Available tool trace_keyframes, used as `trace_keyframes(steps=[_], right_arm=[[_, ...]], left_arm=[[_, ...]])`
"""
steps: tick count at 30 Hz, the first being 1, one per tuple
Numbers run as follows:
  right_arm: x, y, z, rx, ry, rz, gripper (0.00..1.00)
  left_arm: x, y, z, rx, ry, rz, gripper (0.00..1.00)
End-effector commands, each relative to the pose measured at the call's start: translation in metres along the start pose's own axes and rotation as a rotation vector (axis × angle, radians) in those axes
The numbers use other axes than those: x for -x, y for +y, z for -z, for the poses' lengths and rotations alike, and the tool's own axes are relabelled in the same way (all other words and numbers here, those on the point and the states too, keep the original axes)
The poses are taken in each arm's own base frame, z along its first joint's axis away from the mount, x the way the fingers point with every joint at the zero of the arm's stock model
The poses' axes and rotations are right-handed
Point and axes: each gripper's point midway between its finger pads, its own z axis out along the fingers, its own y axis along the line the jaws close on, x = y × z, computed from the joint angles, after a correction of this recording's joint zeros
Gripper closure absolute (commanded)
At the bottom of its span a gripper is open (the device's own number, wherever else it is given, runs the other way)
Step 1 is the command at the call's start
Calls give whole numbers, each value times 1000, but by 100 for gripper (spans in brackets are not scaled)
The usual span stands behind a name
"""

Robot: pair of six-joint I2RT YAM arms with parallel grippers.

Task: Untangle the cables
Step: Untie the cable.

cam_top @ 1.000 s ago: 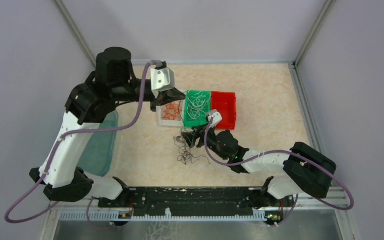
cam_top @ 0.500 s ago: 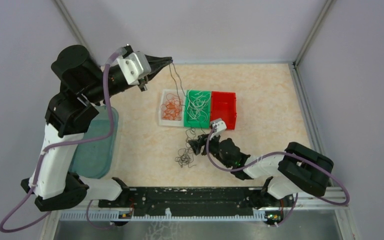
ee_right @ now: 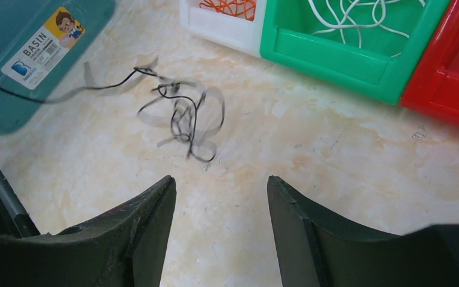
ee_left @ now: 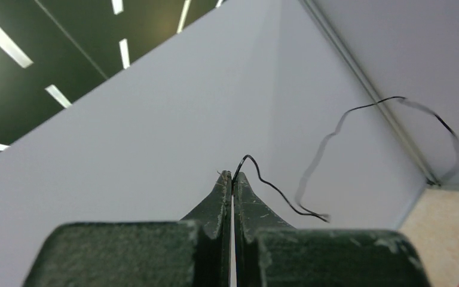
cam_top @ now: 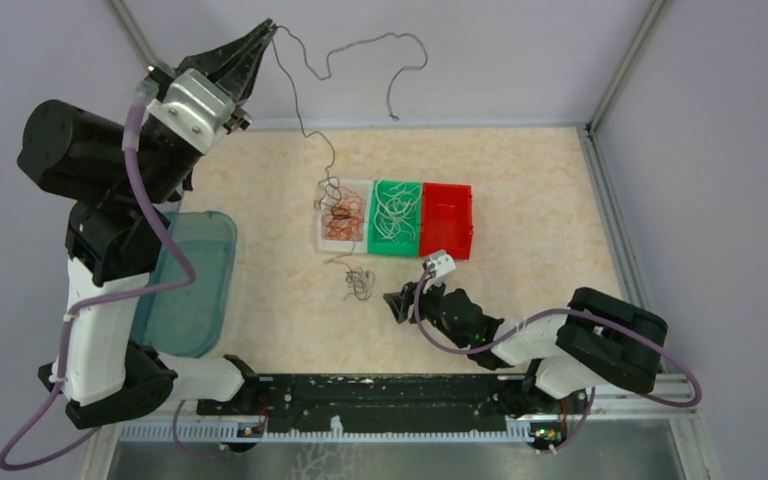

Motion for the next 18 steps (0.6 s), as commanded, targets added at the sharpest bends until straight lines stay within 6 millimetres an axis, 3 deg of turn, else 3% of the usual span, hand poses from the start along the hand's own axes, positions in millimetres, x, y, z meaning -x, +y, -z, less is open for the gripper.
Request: trace_keyframes(steps=[1, 4, 7, 13, 18], right_arm=[[19, 10, 1, 11, -67, 10, 41], [25, 15, 2, 37, -84, 11, 41], [49, 30, 2, 82, -131, 32, 39], [147, 100, 16, 302, -310, 94, 24], [226, 152, 39, 492, -414, 128, 18]], left_arm=[[21, 40, 2, 163, -48, -92, 100], [23, 32, 2, 119, -58, -74, 100], [20, 21, 4, 70, -49, -40, 100], [14, 2, 8, -4, -27, 31, 100], [13, -30, 16, -156, -31, 101, 100]])
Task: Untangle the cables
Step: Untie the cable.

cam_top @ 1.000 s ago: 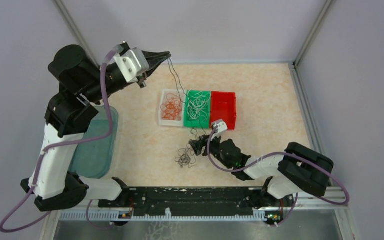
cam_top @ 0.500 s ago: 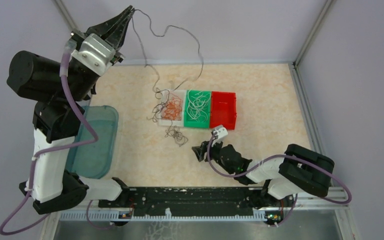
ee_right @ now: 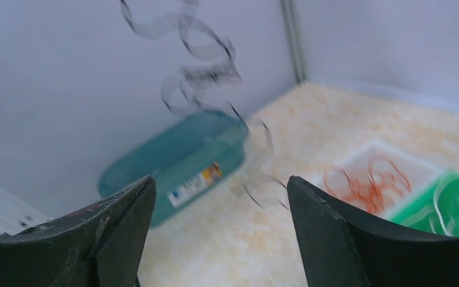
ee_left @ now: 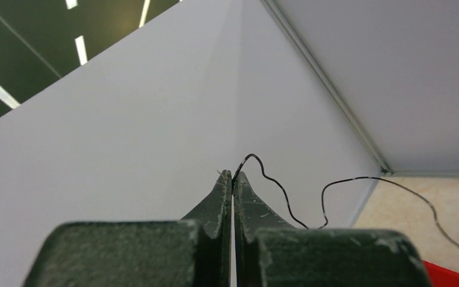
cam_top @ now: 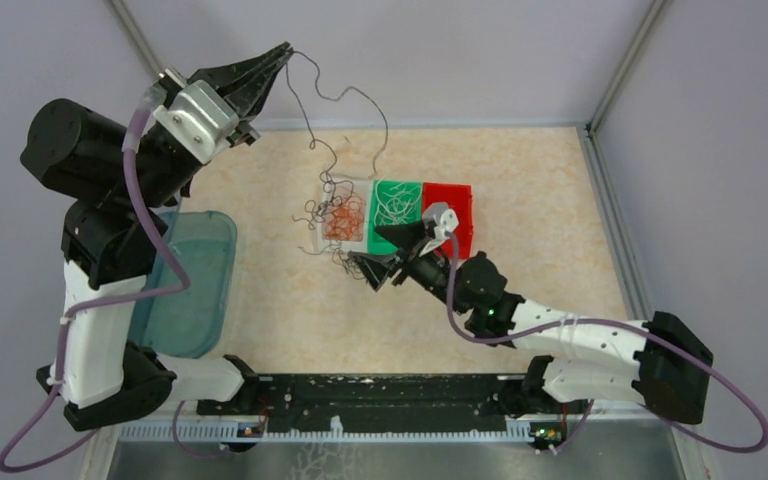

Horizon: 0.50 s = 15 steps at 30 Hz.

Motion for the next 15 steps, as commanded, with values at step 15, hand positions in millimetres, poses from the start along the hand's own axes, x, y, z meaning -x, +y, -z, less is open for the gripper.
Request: trace_keyframes(steps=[15], right_arm=[[136, 98, -13, 485, -87, 145, 11]], left_arm=[[-4, -94, 33, -402, 6, 264, 100]])
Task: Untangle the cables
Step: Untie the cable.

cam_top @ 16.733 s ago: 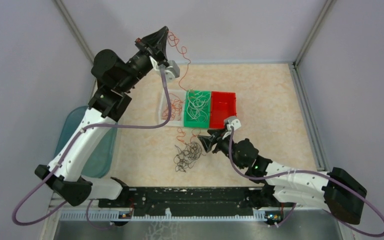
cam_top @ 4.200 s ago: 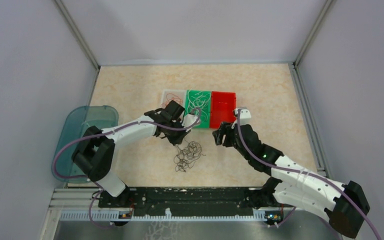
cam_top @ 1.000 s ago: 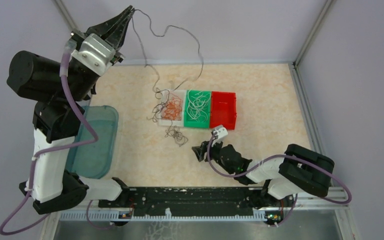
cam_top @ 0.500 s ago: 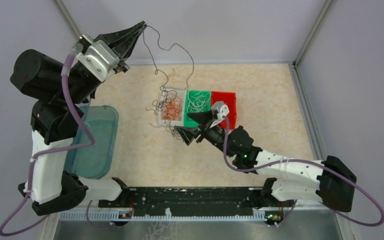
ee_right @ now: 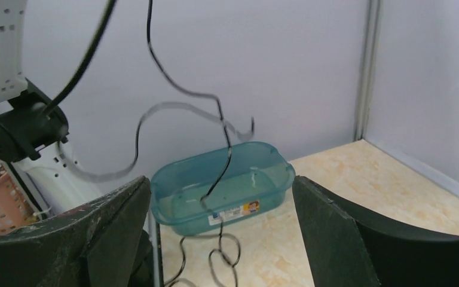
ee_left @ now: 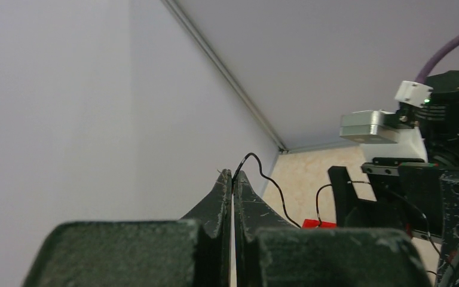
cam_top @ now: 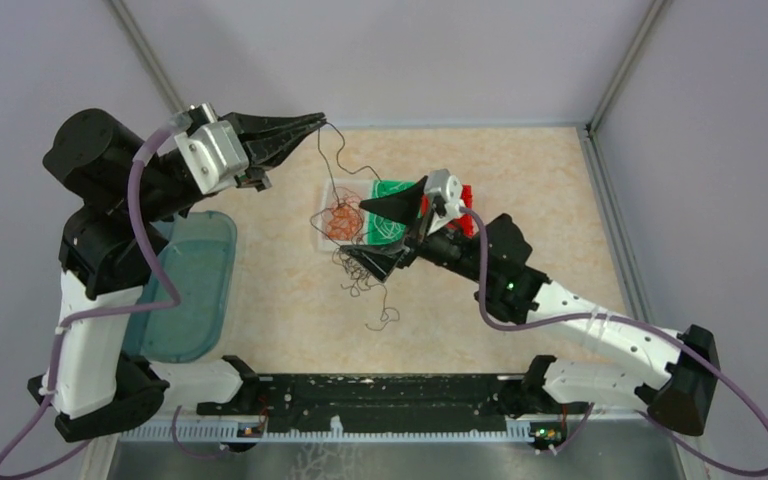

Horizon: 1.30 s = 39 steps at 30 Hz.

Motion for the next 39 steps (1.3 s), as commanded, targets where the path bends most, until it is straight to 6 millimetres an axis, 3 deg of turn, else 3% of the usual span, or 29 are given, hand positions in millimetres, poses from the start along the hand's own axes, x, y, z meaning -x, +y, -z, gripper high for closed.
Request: trace_keyframes(steps=[1, 6, 10, 13, 17, 23, 39], right_arm=[[8, 20, -21, 146, 42, 28, 11], [-2, 20, -38, 183, 57, 3, 16], [-9, 23, -43, 233, 40, -57, 27], [-25, 29, -46, 289, 67, -101, 31], [-53, 22, -51, 265, 97, -165, 36], [-67, 9, -59, 223, 27, -231, 56], [-156, -27, -29, 21, 71, -392, 66]], left_arm=[[1, -25, 0, -113, -19, 77, 100], [1, -38, 1, -175, -23, 109, 100], [6, -38, 2, -185, -38, 113, 100], [11, -37, 1, -186, -48, 115, 100], [21, -35, 0, -192, -71, 137, 100], [35, -36, 0, -211, -110, 185, 100], [85, -4, 8, -103, -240, 105, 100]])
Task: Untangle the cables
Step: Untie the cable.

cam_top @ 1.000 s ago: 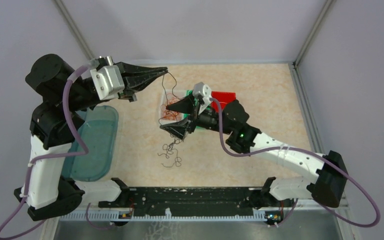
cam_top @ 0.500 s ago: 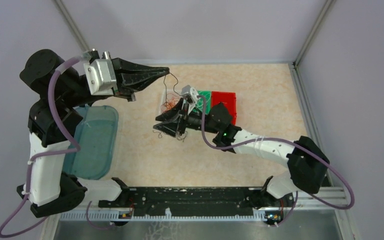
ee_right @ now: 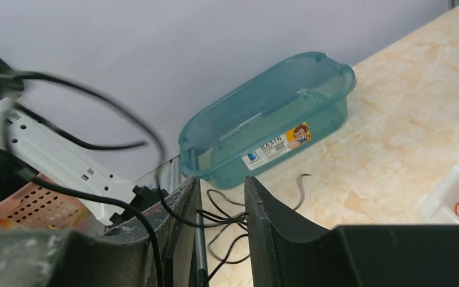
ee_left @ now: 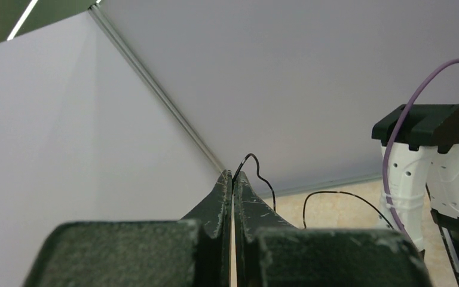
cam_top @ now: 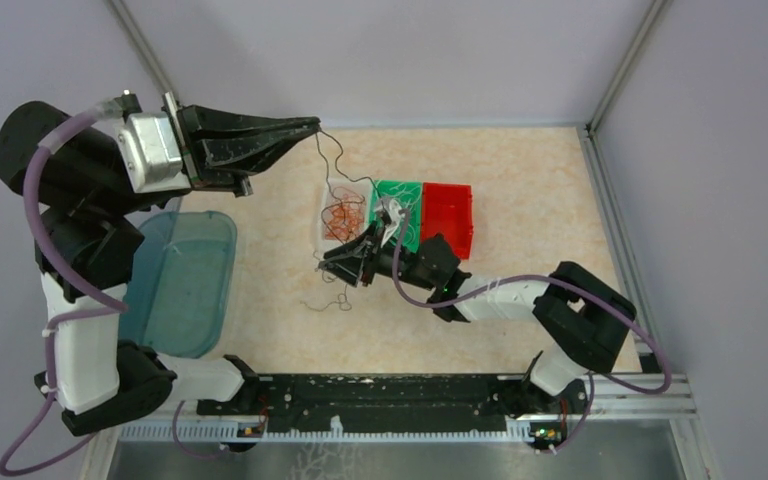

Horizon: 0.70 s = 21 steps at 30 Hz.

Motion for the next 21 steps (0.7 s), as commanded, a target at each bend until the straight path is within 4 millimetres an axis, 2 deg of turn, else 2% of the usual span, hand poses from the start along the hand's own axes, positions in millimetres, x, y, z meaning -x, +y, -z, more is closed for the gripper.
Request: trace_keyframes(steps=[1, 3, 4, 5, 7, 10, 14, 18, 21], right_arm=[[9, -5, 2, -9, -83, -23, 66], [-1, -9, 4, -15, -71, -48, 67], [-13, -14, 8, -27, -61, -84, 71], [-19, -16, 10, -31, -53, -95, 72], [-25, -16, 12, -30, -47, -103, 74], [-51, -27, 19, -70, 0, -112, 74], [-66, -37, 29, -131, 31, -99, 77], [-74, -50, 41, -202, 33, -91, 87], [-82, -58, 49, -243, 50, -79, 89]], left_arm=[[34, 11, 3, 45, -89, -60, 100], [42, 16, 5, 70, -109, -83, 100], [56, 25, 8, 118, -142, -123, 100], [60, 29, 10, 137, -154, -140, 100], [71, 36, 13, 179, -180, -184, 100], [87, 47, 19, 239, -215, -257, 100], [106, 59, 28, 312, -253, -345, 100], [114, 67, 32, 357, -261, -411, 100], [120, 74, 36, 402, -272, -467, 100]])
